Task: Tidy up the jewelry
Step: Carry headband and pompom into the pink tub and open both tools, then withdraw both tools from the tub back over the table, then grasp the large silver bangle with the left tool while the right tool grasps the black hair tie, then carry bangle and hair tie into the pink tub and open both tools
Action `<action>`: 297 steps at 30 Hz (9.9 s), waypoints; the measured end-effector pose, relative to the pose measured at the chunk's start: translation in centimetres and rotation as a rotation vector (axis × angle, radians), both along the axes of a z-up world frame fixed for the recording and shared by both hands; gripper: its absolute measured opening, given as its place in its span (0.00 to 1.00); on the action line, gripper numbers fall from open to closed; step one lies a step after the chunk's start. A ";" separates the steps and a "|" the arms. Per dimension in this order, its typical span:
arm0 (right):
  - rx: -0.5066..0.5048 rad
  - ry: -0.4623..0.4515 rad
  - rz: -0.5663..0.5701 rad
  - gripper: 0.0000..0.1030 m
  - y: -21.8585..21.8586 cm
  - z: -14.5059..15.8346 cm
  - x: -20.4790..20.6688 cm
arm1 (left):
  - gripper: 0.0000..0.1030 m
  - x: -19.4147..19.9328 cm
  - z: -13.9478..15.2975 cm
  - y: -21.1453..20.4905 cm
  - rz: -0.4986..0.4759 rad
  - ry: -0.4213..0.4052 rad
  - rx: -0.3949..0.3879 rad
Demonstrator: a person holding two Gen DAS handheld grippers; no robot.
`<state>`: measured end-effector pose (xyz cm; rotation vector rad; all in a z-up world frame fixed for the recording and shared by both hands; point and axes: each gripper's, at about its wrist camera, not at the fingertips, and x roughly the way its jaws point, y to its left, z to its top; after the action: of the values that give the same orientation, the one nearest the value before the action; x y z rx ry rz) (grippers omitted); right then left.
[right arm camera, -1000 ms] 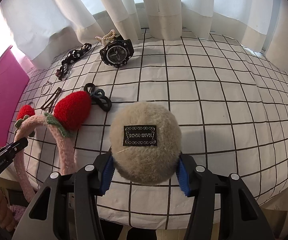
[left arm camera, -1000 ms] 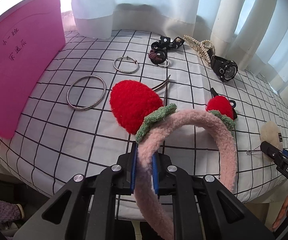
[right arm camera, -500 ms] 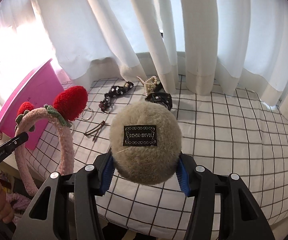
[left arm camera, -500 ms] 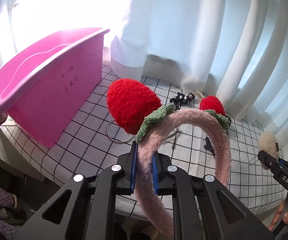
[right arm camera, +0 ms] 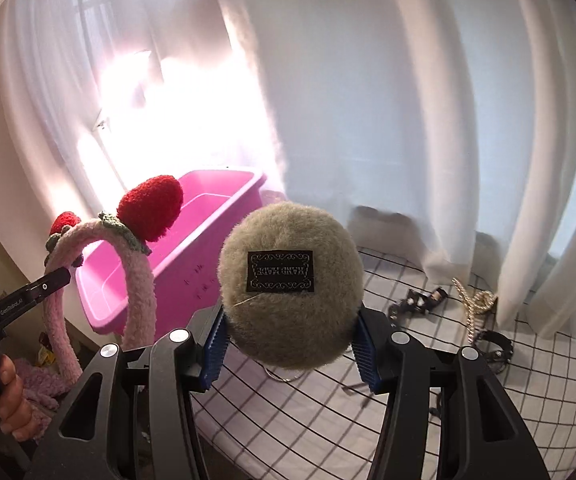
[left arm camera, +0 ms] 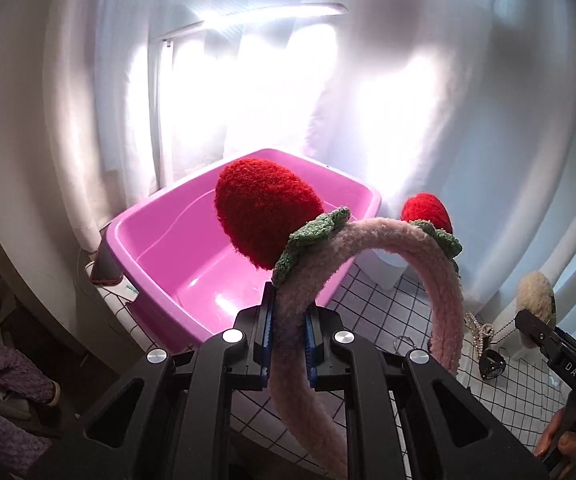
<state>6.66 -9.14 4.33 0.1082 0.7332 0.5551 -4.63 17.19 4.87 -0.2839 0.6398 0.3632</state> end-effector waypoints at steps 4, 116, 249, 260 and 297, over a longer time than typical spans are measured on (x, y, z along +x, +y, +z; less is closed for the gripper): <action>0.007 -0.014 0.084 0.50 8.0 1.3 2.0 | 0.13 0.7 0.9 5.3 0.012 0.006 0.016; -0.006 0.381 -0.322 0.68 -18.7 -12.2 -10.2 | 0.94 1.3 -10.1 -17.1 -0.323 0.407 0.007; -0.118 0.099 -0.195 0.13 -12.2 -11.8 -3.4 | 0.68 7.9 -10.6 -15.1 -0.289 0.092 0.065; -0.070 -0.001 -0.018 0.13 -8.3 -4.7 -2.7 | 0.68 3.4 -2.2 -13.3 -0.190 -0.025 0.107; -0.137 0.209 0.346 0.20 26.7 -3.6 11.7 | 0.70 12.9 -5.8 14.3 -0.022 0.282 -0.013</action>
<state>18.37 17.60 0.70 -0.0916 0.9998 0.8287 8.23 31.50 -0.96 -0.2399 0.9223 0.3814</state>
